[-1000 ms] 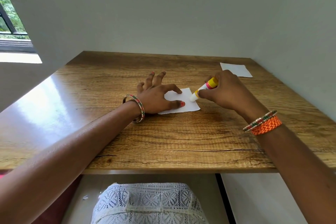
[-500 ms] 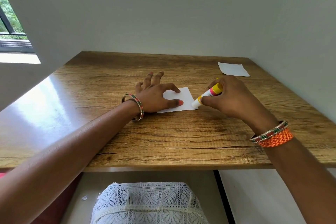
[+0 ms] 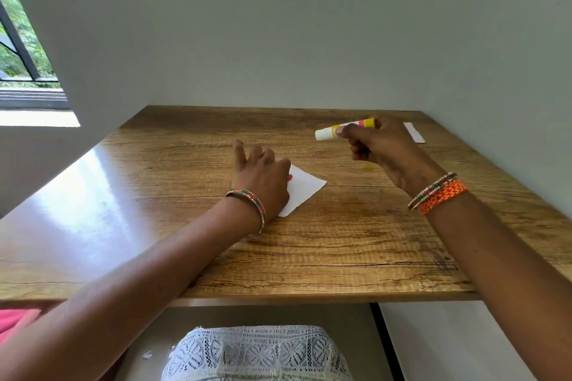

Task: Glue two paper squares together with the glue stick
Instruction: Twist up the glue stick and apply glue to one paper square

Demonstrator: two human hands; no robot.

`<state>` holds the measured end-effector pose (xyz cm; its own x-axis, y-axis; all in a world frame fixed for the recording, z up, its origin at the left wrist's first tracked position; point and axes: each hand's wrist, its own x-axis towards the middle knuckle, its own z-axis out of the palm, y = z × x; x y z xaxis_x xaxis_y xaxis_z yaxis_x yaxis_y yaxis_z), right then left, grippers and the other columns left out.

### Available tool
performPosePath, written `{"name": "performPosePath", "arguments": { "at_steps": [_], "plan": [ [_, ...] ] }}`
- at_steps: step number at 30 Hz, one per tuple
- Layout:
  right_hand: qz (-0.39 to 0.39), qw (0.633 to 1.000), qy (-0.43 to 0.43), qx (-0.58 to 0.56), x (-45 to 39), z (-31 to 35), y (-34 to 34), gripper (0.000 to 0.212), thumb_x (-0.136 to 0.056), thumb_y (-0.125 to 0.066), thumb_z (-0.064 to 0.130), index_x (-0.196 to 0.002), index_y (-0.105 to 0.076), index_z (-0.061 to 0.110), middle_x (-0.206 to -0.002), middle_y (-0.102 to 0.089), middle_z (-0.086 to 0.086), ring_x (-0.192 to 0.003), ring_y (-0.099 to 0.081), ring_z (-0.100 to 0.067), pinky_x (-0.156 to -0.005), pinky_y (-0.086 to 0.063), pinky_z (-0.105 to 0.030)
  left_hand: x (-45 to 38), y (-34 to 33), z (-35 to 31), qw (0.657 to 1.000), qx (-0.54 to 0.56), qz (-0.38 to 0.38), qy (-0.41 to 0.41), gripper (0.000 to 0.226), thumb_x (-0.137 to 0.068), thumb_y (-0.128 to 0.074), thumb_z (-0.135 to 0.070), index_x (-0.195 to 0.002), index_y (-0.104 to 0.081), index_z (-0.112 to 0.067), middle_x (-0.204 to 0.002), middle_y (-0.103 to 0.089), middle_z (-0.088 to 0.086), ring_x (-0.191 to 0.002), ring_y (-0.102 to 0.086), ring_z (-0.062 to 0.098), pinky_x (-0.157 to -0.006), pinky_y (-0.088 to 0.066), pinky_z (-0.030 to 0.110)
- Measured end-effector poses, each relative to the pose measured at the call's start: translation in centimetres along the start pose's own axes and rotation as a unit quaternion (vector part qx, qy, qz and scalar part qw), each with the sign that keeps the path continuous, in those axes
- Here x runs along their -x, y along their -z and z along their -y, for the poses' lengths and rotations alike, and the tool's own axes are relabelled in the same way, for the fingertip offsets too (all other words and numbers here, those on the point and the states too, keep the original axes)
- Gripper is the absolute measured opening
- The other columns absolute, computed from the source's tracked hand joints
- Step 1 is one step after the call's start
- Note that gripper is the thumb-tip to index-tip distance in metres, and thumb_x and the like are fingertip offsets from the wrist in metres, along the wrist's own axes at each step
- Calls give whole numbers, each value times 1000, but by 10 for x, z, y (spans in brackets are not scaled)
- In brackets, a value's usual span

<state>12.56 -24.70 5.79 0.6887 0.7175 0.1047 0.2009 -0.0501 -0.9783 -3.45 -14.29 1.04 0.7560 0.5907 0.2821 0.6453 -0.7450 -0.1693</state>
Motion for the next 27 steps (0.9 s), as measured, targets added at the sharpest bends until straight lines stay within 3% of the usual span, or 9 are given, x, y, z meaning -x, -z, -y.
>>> {"name": "performPosePath", "arguments": {
  "at_steps": [2,6,10,13,16,19,23,27],
  "plan": [
    [11,1000,-3,-5,-4,1,-7,27,-75,-75,19,-96,-61,9,-70,-61,-2,-56,-57,-7,-55,-52,-22,-1,5,4,999,19,36,-6,37,-85,-46,-17,-121,-54,-21,-128,-48,7,-128,-31,29,-108,-5,57],
    [16,1000,4,3,-4,-7,-14,25,-75,-75,17,-94,-61,8,-72,-59,-5,-60,-55,-11,-58,-53,-26,-3,12,25,988,97,118,-29,48,-84,-49,-11,-128,-48,-29,-132,-39,2,-132,-21,27,-108,1,61],
    [8,1000,-3,-2,-1,-16,-10,30,-73,-76,18,-97,-61,8,-74,-61,-4,-60,-57,-10,-58,-54,-24,-5,9,32,987,107,116,-22,34,-85,-50,-45,-117,-50,-33,-133,-35,1,-133,-17,29,-107,5,62],
    [8,1000,-4,6,-1,-17,-7,32,-73,-76,19,-99,-62,7,-74,-63,-4,-60,-58,-9,-57,-54,-23,-4,4,33,978,143,148,31,43,-80,-45,-61,-111,-45,-32,-135,-32,3,-133,-17,32,-104,-2,64],
    [8,1000,-3,12,-2,-18,-7,34,-73,-76,21,-102,-62,7,-73,-63,-3,-61,-58,-9,-57,-52,-22,0,1,30,984,110,121,69,55,-78,-41,-67,-114,-44,-24,-137,-29,7,-134,-14,34,-104,-1,64],
    [12,1000,-1,19,-4,-17,-7,37,-73,-76,22,-104,-62,7,-75,-63,-3,-63,-58,-10,-59,-51,-24,7,0,19,996,45,46,68,66,-81,-36,-66,-123,-38,-15,-141,-23,9,-137,-10,34,-106,5,63],
    [8,1000,3,25,-4,-20,-7,37,-73,-76,23,-104,-61,8,-79,-64,-5,-66,-59,-11,-59,-52,-24,9,8,25,989,131,-60,30,47,-84,-42,-56,-121,-42,-27,-136,-32,4,-135,-17,28,-108,0,57],
    [14,999,16,38,-3,-21,-8,23,-73,-76,19,-89,-61,14,-77,-63,-6,-62,-58,-11,-52,-52,-19,8,8,44,984,162,38,-67,43,-81,-49,-58,-123,-45,-48,-151,-14,-4,-141,7,27,-108,5,58]
  ]
}}
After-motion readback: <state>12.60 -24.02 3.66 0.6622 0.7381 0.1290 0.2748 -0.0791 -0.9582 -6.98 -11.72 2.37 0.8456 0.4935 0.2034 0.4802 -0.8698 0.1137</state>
